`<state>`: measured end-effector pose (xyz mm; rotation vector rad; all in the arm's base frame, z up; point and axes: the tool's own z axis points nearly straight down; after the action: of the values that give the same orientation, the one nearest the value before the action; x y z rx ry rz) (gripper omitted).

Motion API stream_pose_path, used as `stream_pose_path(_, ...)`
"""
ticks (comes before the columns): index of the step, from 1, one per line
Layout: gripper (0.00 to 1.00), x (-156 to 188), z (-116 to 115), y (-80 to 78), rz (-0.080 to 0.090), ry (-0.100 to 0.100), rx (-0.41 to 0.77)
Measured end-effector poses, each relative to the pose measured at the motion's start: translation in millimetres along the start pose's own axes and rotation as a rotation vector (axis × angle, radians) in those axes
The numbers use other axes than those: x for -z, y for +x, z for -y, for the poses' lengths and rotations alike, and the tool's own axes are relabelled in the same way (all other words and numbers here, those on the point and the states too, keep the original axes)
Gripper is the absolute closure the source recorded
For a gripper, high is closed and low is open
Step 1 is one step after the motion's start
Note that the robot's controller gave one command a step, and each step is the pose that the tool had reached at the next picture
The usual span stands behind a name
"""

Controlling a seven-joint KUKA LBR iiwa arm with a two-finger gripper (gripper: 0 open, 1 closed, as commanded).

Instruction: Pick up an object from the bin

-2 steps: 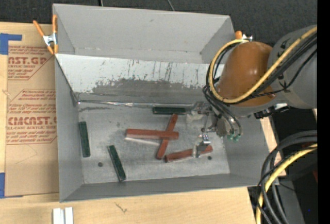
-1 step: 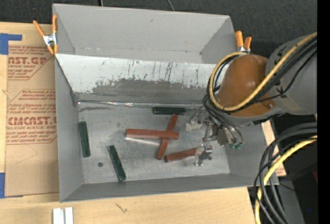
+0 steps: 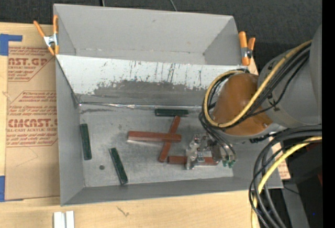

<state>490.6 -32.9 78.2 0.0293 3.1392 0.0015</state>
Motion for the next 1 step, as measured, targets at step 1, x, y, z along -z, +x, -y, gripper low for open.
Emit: stream_pose_path(1, 1.0, 0.0, 0.0, 0.0, 0.0, 0.0, 0.0)
